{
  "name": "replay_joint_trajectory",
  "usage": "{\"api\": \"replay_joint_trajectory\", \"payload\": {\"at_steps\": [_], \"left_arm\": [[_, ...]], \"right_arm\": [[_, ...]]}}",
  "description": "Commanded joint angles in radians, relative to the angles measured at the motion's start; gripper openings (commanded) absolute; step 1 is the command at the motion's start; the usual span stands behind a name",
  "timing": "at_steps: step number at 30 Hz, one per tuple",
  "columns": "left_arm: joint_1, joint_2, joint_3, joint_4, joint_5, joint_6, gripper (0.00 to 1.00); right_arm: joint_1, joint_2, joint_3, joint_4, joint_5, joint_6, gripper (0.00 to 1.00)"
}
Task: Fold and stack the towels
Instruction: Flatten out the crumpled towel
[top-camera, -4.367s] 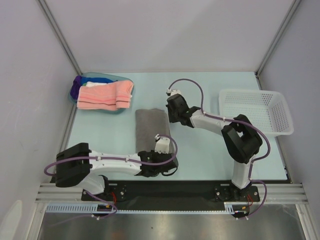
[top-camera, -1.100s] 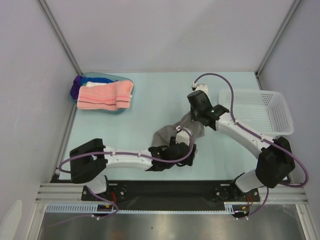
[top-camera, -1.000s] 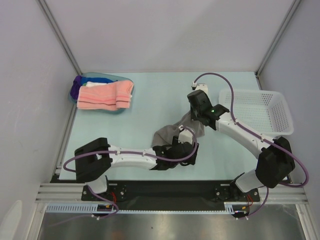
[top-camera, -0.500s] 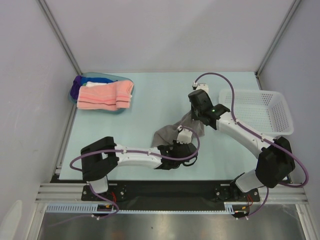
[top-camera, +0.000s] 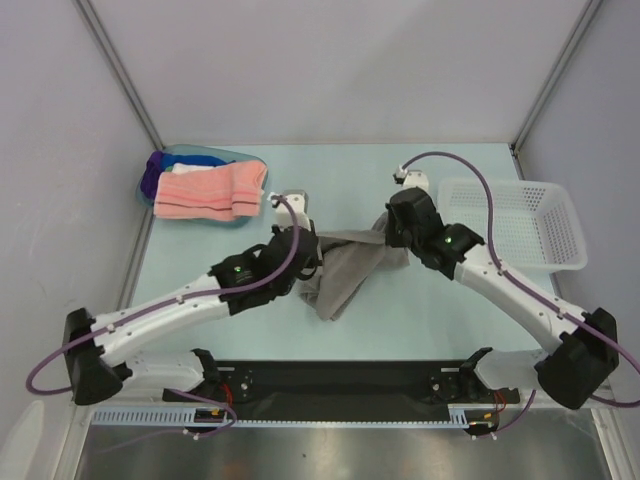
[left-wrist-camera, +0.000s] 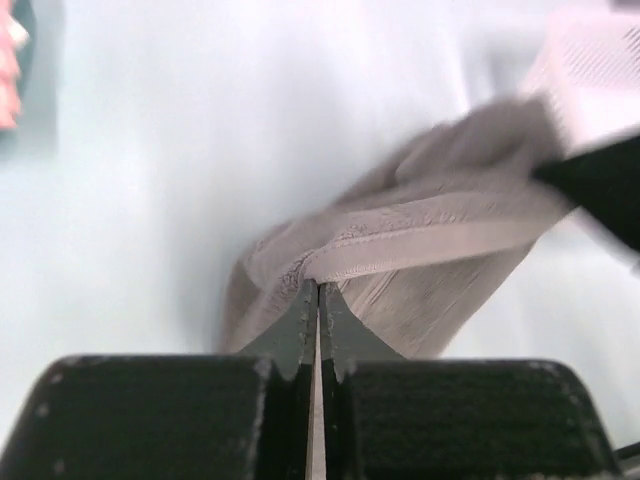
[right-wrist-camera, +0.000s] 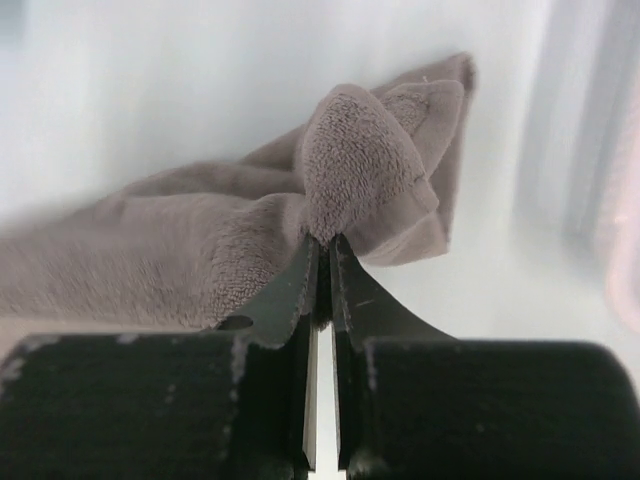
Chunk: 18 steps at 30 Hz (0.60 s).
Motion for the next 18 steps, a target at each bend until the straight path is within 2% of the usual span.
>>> {"api": "replay_joint_trajectory", "payload": {"at_steps": [1,4,8,11,12,13,15,16,17,18], "left_arm": [[0.018,-0.056,0.045,-0.091,0.024,0.134,0.00],[0.018,-0.060,0.009,-0.099,0.159,0.128,0.00],[0.000,-0.072,-0.165,0.002,0.316,0.074,0.00],[-0.028,-0.075,-0.324,0.105,0.394,0.038,0.00],[-0.039,-0.075,-0.344,0.128,0.399,0.027,0.00],[-0.057,-0.076,-0.360,0.140,0.405,0.016,0.02],[-0.076,-0.086,-0.393,0.162,0.417,0.004,0.14],[-0.092,-0.102,-0.401,0.165,0.417,-0.005,0.31],[-0.099,-0.113,-0.407,0.165,0.410,-0.010,0.38],[-0.105,-0.127,-0.416,0.154,0.399,-0.019,0.54]], "right_arm": [[0.077,-0.080,-0.097,0.018,-0.027,0.084,0.02],[0.154,-0.136,-0.227,0.058,-0.033,0.143,0.02],[0.237,-0.193,-0.371,0.075,0.008,0.232,0.03],[0.272,-0.220,-0.426,0.051,0.042,0.273,0.19],[0.280,-0.223,-0.431,0.026,0.065,0.290,0.31],[0.288,-0.234,-0.436,0.014,0.077,0.295,0.37],[0.306,-0.251,-0.439,-0.012,0.102,0.307,0.47],[0.309,-0.263,-0.442,-0.031,0.120,0.315,0.50],[0.311,-0.284,-0.448,-0.038,0.127,0.315,0.52],[0.311,-0.297,-0.459,-0.051,0.133,0.318,0.56]]}}
